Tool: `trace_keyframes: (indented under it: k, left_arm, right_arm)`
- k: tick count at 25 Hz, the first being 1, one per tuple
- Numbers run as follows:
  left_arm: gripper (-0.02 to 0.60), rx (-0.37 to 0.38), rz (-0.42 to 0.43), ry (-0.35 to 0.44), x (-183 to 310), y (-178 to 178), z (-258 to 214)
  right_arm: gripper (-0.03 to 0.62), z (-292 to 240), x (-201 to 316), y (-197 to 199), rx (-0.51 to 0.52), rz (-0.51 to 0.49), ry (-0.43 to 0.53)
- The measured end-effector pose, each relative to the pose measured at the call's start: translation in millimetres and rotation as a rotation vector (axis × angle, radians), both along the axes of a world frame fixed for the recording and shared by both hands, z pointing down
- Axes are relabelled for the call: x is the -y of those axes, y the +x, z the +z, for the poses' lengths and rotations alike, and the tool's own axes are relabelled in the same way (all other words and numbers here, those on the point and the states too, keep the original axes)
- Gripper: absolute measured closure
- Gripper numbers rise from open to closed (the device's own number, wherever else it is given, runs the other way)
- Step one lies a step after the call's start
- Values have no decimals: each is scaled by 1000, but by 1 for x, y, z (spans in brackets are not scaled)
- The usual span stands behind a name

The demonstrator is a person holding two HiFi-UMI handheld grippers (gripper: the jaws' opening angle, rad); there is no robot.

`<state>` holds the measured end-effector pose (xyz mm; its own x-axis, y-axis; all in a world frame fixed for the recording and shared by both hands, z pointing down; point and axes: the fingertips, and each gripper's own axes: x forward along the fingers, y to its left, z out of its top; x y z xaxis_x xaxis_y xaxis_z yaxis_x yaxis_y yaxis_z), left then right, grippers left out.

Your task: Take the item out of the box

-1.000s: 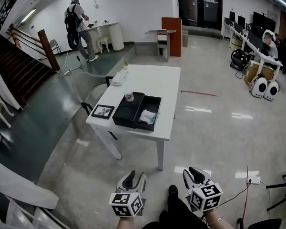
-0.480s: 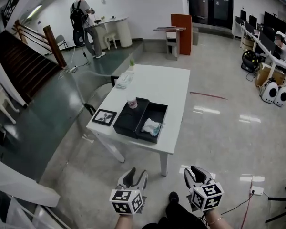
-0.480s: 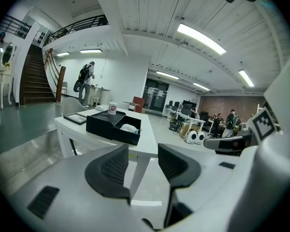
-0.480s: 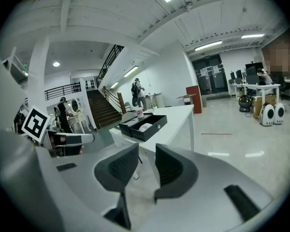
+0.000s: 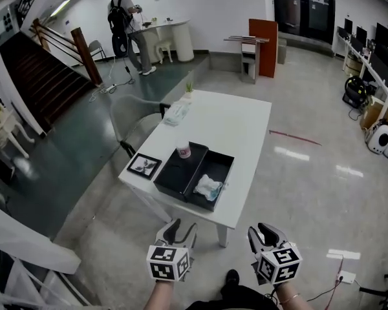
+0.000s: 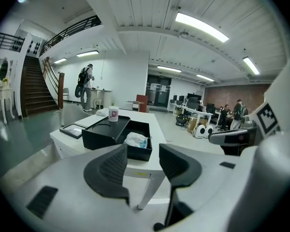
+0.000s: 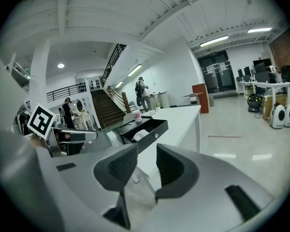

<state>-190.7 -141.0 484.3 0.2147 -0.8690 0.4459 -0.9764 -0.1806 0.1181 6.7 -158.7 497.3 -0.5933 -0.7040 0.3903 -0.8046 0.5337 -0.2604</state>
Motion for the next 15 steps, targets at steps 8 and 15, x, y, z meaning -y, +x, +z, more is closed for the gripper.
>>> trace_keyframes:
  k: [8,15]
  left_arm:
    - [385,84,9,-26,53,3,3]
    - [371,194,58,-51,87,11,-5]
  right_arm:
    - [490,4,44,9,11,-39,-2]
    - [490,4,62,10,39,-72,-5]
